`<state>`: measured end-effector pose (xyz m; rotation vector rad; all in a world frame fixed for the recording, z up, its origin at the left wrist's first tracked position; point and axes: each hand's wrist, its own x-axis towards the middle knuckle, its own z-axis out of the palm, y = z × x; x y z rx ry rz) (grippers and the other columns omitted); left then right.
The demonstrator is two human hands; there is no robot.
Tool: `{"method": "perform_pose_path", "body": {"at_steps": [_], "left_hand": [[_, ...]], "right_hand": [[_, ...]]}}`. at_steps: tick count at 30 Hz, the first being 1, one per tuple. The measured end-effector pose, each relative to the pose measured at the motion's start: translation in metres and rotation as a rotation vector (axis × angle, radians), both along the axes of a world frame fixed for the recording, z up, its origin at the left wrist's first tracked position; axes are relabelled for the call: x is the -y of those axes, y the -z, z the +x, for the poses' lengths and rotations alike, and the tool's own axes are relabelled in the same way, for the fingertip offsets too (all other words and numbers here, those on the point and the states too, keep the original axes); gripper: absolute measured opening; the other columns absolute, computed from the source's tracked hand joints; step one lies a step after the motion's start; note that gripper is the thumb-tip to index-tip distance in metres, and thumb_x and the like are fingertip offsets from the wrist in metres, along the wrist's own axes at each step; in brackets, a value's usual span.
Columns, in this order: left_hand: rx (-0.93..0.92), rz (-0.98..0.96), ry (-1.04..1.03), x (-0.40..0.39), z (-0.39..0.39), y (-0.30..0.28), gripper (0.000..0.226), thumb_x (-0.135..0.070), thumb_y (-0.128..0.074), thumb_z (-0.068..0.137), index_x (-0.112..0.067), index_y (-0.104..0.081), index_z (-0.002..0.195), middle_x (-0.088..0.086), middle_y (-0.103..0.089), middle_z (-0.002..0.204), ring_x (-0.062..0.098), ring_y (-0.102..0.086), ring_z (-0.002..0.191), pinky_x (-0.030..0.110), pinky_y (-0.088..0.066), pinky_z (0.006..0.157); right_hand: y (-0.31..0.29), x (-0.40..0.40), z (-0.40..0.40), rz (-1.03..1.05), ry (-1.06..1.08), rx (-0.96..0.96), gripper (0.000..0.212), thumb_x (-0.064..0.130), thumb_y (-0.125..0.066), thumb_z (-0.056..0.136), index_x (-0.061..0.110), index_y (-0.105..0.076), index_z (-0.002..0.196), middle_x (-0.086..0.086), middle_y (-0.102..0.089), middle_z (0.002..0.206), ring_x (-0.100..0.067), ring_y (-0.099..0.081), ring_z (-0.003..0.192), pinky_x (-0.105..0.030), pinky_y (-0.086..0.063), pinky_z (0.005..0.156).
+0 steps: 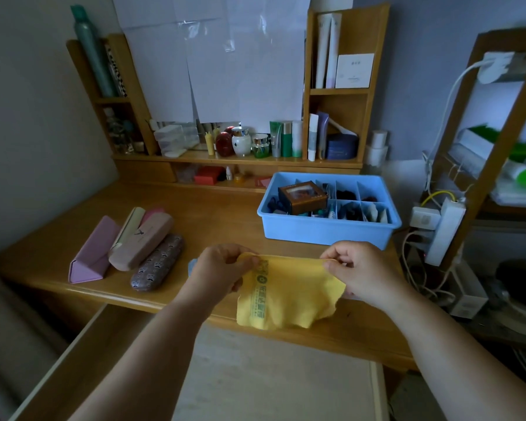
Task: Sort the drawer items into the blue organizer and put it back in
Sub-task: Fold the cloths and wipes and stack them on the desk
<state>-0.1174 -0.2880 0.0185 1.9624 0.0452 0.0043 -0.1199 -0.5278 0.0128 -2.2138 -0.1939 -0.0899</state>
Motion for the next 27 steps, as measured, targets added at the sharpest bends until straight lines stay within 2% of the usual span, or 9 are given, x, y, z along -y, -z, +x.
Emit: {"method": "perform_pose_path", "body": {"at_steps": [2, 6, 10, 13, 16, 18, 20, 25, 27], "left_hand": [[0.020, 0.001, -0.024, 0.000, 0.004, -0.001, 0.008, -0.018, -0.065, 0.088, -0.017, -0.071, 0.083, -0.002, -0.052, 0.042, 0.006, -0.040, 0.033, 0.014, -0.032, 0.035], [0.076, -0.030, -0.075, -0.002, 0.013, -0.006, 0.011, -0.018, -0.063, 0.089, -0.016, -0.071, 0.081, 0.007, -0.059, 0.048, 0.014, -0.050, 0.040, 0.025, -0.042, 0.044], [0.131, -0.040, -0.115, -0.013, 0.020, -0.005, 0.017, -0.019, -0.070, 0.084, -0.013, -0.068, 0.069, 0.005, -0.060, 0.046, 0.009, -0.053, 0.041, 0.018, -0.045, 0.043], [0.077, -0.094, -0.077, -0.026, 0.025, -0.006, 0.022, -0.022, -0.067, 0.086, -0.017, -0.070, 0.065, 0.006, -0.061, 0.048, 0.009, -0.053, 0.042, 0.017, -0.045, 0.042], [0.010, -0.054, -0.041, -0.032, 0.032, -0.003, 0.022, -0.022, -0.065, 0.088, -0.019, -0.071, 0.067, 0.008, -0.065, 0.054, 0.012, -0.059, 0.046, 0.023, -0.051, 0.048], [0.005, -0.060, -0.057, -0.030, 0.035, 0.000, 0.019, -0.020, -0.065, 0.088, -0.017, -0.069, 0.070, 0.009, -0.070, 0.061, 0.015, -0.065, 0.055, 0.031, -0.054, 0.057], [0.055, -0.097, -0.069, -0.027, 0.035, 0.002, 0.014, -0.018, -0.064, 0.089, -0.013, -0.069, 0.077, 0.007, -0.073, 0.069, 0.020, -0.070, 0.070, 0.027, -0.056, 0.064], [0.120, -0.225, -0.058, -0.030, 0.020, 0.005, 0.013, -0.015, -0.064, 0.088, -0.013, -0.071, 0.077, 0.012, -0.071, 0.079, 0.021, -0.059, 0.067, 0.016, -0.048, 0.051], [0.091, -0.179, -0.010, -0.035, 0.009, 0.018, 0.013, -0.013, -0.064, 0.086, -0.013, -0.073, 0.078, 0.004, -0.073, 0.084, 0.020, -0.061, 0.072, 0.018, -0.049, 0.058]], "right_hand": [[0.003, 0.000, 0.006, -0.071, 0.015, -0.014, 0.023, 0.019, -0.063, 0.089, 0.037, -0.060, 0.075, 0.013, -0.066, 0.084, -0.005, -0.064, 0.080, -0.026, -0.055, 0.066], [0.006, -0.002, 0.018, -0.097, 0.069, 0.022, 0.018, 0.022, -0.064, 0.088, 0.031, -0.059, 0.074, 0.011, -0.066, 0.079, -0.005, -0.063, 0.075, -0.015, -0.043, 0.056], [0.001, 0.001, 0.024, 0.061, 0.068, 0.000, 0.018, 0.028, -0.066, 0.087, 0.022, -0.065, 0.070, 0.013, -0.061, 0.053, 0.003, -0.054, 0.050, -0.017, -0.037, 0.051], [-0.005, 0.009, 0.026, 0.246, -0.041, -0.129, 0.011, 0.025, -0.067, 0.085, 0.019, -0.069, 0.077, 0.010, -0.057, 0.050, 0.000, -0.046, 0.043, -0.015, -0.037, 0.047], [-0.005, 0.011, 0.033, 0.260, -0.030, -0.172, 0.004, 0.017, -0.068, 0.085, 0.015, -0.069, 0.081, 0.006, -0.059, 0.050, -0.007, -0.048, 0.043, -0.020, -0.041, 0.049], [-0.003, 0.006, 0.037, 0.290, 0.024, -0.162, 0.004, 0.015, -0.068, 0.085, 0.014, -0.068, 0.081, 0.005, -0.062, 0.051, -0.008, -0.055, 0.045, -0.021, -0.045, 0.049], [-0.001, 0.001, 0.037, 0.360, 0.061, -0.107, 0.007, 0.012, -0.067, 0.086, 0.016, -0.067, 0.080, 0.000, -0.068, 0.060, -0.010, -0.065, 0.054, -0.020, -0.051, 0.054], [0.009, 0.004, 0.022, 0.273, 0.027, 0.092, 0.011, 0.019, -0.069, 0.083, 0.030, -0.071, 0.081, 0.010, -0.073, 0.080, -0.005, -0.069, 0.077, -0.022, -0.055, 0.072], [0.024, 0.006, 0.008, 0.167, -0.030, 0.085, 0.013, 0.026, -0.070, 0.081, 0.038, -0.070, 0.084, 0.017, -0.071, 0.084, 0.002, -0.066, 0.078, -0.017, -0.054, 0.071]]}}
